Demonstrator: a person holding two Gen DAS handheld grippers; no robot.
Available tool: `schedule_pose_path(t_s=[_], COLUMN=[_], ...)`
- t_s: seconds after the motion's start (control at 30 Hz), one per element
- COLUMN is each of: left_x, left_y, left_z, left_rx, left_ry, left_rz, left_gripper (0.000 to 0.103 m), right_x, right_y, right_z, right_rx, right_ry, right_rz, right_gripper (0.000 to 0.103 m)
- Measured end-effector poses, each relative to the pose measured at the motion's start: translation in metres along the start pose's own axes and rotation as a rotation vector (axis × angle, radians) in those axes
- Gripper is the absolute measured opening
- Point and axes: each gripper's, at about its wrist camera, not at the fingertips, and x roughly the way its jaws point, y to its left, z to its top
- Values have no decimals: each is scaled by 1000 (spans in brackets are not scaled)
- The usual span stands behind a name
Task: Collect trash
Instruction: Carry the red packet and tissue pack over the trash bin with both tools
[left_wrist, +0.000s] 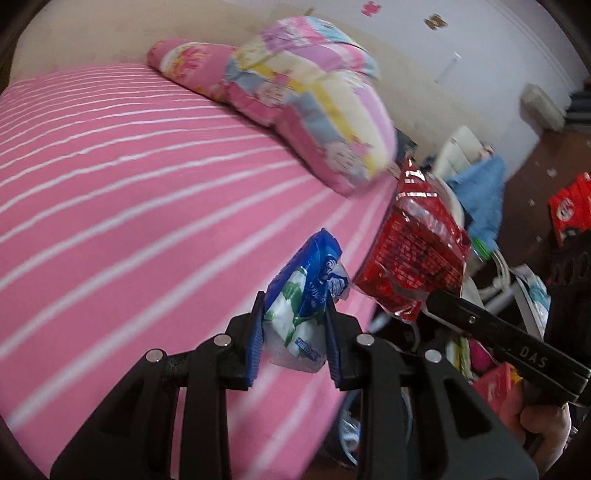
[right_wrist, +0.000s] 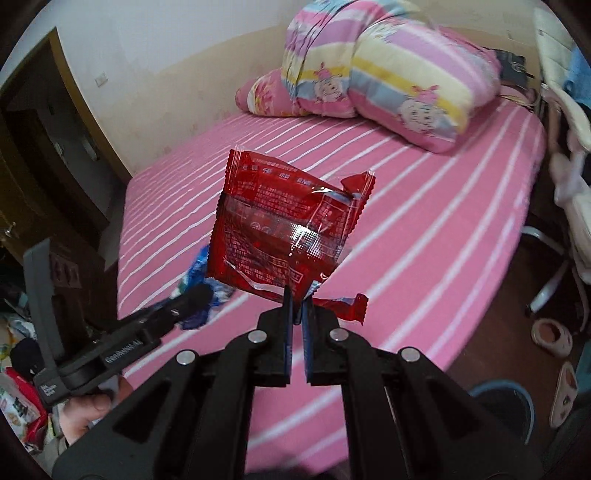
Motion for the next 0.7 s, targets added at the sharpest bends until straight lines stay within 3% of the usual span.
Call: schedule_pose_path(t_s=[0.37, 0.7], left_x=[-13, 61], left_y=[-123, -180], left_z=[-65, -136], left_rx=[115, 144], left_ry=[83, 280], left_rz=[-62, -127], left_gripper=[28, 28], right_x=[-123, -158], right_y=[-70, -172], right_z=[-80, -157], right_rx=[164, 395], right_ry=[-82, -74], right_rz=[-24, -154], right_gripper=[5, 5])
